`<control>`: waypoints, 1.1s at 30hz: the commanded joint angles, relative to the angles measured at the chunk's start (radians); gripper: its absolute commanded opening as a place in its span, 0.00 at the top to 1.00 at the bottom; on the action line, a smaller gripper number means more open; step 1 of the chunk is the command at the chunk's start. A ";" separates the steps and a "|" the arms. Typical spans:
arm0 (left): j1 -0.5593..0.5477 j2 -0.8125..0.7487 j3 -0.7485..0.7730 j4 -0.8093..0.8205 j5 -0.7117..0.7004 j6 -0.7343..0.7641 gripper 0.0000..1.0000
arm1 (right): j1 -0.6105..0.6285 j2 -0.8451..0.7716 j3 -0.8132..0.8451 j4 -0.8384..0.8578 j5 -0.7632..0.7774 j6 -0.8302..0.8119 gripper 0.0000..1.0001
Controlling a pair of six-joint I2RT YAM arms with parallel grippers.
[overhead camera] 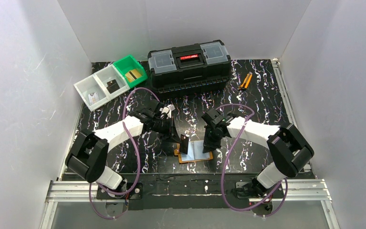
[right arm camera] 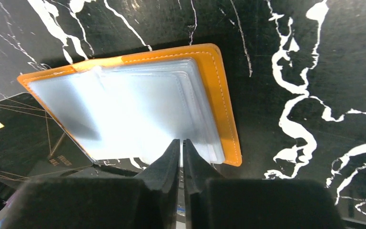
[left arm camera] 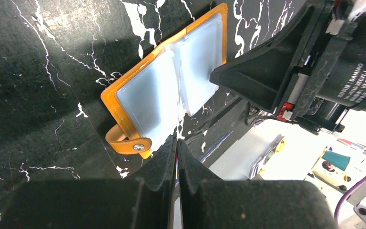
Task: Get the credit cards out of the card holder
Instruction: Place the credit card in the storage box.
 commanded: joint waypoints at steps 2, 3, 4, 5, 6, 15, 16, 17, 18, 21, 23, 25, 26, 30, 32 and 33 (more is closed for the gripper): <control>0.009 -0.069 0.053 -0.088 -0.020 0.023 1.00 | -0.003 -0.073 0.105 -0.081 0.059 -0.042 0.78; 0.011 -0.076 0.057 -0.097 -0.025 0.022 1.00 | -0.003 -0.088 0.124 -0.090 0.059 -0.048 0.70; 0.013 -0.085 0.063 -0.105 -0.031 0.021 1.00 | -0.003 -0.103 0.143 -0.096 0.059 -0.052 0.59; 0.016 -0.094 0.069 -0.114 -0.037 0.021 1.00 | -0.003 -0.116 0.160 -0.102 0.058 -0.059 0.50; 0.019 -0.106 0.075 -0.122 -0.044 0.019 1.00 | -0.003 -0.131 0.175 -0.108 0.057 -0.065 0.39; 0.105 -0.211 0.181 -0.270 -0.142 0.062 1.00 | -0.004 -0.232 0.252 -0.164 0.099 -0.105 0.02; 0.120 -0.220 0.199 -0.295 -0.160 0.072 1.00 | -0.005 -0.243 0.251 -0.166 0.099 -0.109 0.02; 0.137 -0.226 0.224 -0.324 -0.183 0.084 1.00 | -0.006 -0.253 0.249 -0.167 0.099 -0.115 0.02; 0.151 -0.230 0.249 -0.358 -0.210 0.101 1.00 | -0.008 -0.262 0.248 -0.169 0.100 -0.120 0.02; 0.196 -0.232 0.340 -0.460 -0.313 0.138 1.00 | -0.016 -0.284 0.250 -0.179 0.127 -0.137 0.02; 0.222 -0.227 0.398 -0.513 -0.387 0.159 1.00 | -0.020 -0.294 0.253 -0.186 0.126 -0.151 0.02; 0.246 -0.213 0.460 -0.559 -0.459 0.177 1.00 | -0.025 -0.303 0.256 -0.193 0.123 -0.164 0.02; 0.262 -0.202 0.491 -0.583 -0.492 0.184 1.00 | -0.028 -0.307 0.257 -0.195 0.121 -0.171 0.02; 0.309 -0.137 0.620 -0.660 -0.650 0.219 1.00 | -0.041 -0.308 0.268 -0.214 0.112 -0.198 0.02; 0.335 -0.089 0.689 -0.674 -0.725 0.239 1.00 | -0.048 -0.309 0.270 -0.223 0.112 -0.209 0.02; 0.348 -0.063 0.719 -0.676 -0.758 0.249 1.00 | -0.051 -0.310 0.269 -0.224 0.112 -0.214 0.02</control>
